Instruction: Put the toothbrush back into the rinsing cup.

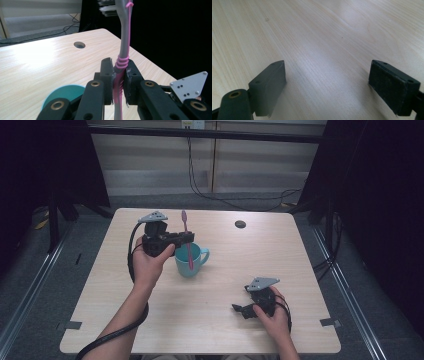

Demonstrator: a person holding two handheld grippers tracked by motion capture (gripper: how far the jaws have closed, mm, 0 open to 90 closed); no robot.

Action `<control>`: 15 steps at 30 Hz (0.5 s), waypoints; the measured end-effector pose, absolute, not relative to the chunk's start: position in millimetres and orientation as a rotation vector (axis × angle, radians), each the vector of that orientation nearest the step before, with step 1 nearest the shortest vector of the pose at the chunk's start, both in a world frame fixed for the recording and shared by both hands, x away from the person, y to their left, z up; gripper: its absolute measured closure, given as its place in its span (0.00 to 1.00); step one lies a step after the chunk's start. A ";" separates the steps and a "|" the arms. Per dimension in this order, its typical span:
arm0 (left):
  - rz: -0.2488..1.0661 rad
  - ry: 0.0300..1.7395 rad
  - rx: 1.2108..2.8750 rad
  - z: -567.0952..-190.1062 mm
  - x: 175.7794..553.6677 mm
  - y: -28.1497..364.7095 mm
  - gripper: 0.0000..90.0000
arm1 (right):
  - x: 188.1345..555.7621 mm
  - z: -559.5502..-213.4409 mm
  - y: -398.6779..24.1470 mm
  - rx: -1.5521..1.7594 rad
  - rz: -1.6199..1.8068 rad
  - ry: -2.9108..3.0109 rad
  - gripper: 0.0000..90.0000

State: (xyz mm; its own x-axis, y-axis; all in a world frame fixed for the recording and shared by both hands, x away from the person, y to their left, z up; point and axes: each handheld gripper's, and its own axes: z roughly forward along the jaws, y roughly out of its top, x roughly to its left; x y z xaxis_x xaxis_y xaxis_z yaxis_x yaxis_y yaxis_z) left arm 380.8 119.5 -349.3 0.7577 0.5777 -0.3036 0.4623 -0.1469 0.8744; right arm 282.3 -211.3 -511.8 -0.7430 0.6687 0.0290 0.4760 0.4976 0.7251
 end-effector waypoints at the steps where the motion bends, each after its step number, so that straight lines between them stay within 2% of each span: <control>1: 0.125 0.815 1.780 -348.9 381.4 118.5 0.89 | 282.3 -511.8 -211.3 0.973 1.085 2.487 0.15; 15: 0.153 0.826 1.789 -341.7 393.8 114.6 0.89 | 282.4 -511.8 -211.2 0.971 1.085 2.487 0.15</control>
State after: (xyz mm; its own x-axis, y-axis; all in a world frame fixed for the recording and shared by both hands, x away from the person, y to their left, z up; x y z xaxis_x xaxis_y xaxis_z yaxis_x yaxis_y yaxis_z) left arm 393.8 114.6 -341.7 0.7480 0.5989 -0.2861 0.4562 -0.1507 0.8770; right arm 282.4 -211.2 -511.8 -0.7432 0.6685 0.0278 0.4751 0.4980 0.7254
